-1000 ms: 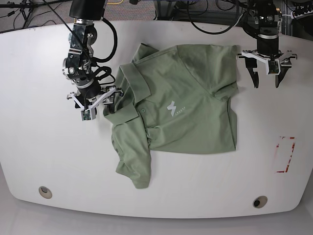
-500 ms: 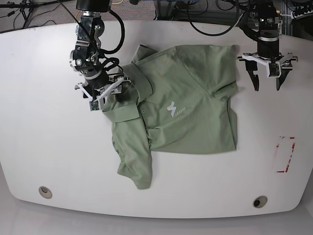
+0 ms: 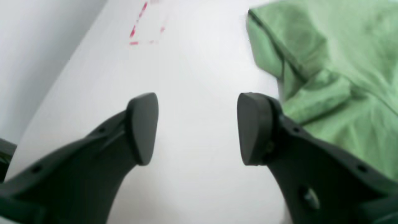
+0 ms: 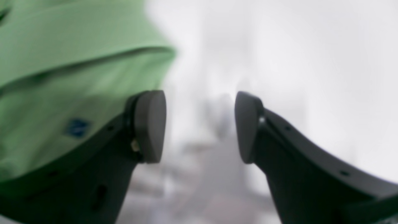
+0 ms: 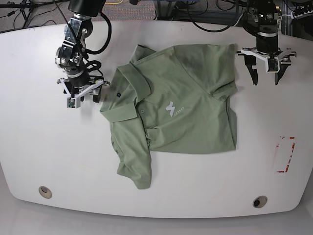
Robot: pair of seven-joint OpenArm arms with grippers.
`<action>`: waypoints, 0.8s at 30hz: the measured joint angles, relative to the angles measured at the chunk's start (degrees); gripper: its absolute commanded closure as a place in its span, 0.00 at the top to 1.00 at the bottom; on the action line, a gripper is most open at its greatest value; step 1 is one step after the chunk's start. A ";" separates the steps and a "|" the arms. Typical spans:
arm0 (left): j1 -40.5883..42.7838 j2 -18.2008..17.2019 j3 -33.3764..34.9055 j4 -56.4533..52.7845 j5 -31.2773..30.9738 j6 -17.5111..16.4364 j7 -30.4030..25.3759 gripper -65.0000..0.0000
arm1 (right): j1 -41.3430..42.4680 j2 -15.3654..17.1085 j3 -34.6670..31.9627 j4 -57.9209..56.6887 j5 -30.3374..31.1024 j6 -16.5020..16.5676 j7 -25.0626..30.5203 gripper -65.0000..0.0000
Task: Fold the T-shirt properly
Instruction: 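Lift the right gripper away from the collar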
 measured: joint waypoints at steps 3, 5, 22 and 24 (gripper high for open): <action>0.15 0.00 0.02 0.00 -0.07 0.00 0.02 0.56 | 0.11 0.63 0.83 -0.81 0.28 -0.02 0.83 0.52; 0.09 0.00 0.02 -0.04 -0.35 -0.02 -0.04 0.56 | 0.11 0.50 1.01 -0.92 0.35 -0.04 1.33 0.53; -1.03 0.02 0.00 0.48 0.02 0.17 -0.11 0.57 | -4.46 -0.57 -3.61 7.23 8.48 -0.68 -4.31 0.30; -1.33 0.04 0.00 0.55 0.02 -0.20 -0.09 0.56 | -4.48 -1.14 -4.09 7.54 8.85 -0.68 -4.28 0.26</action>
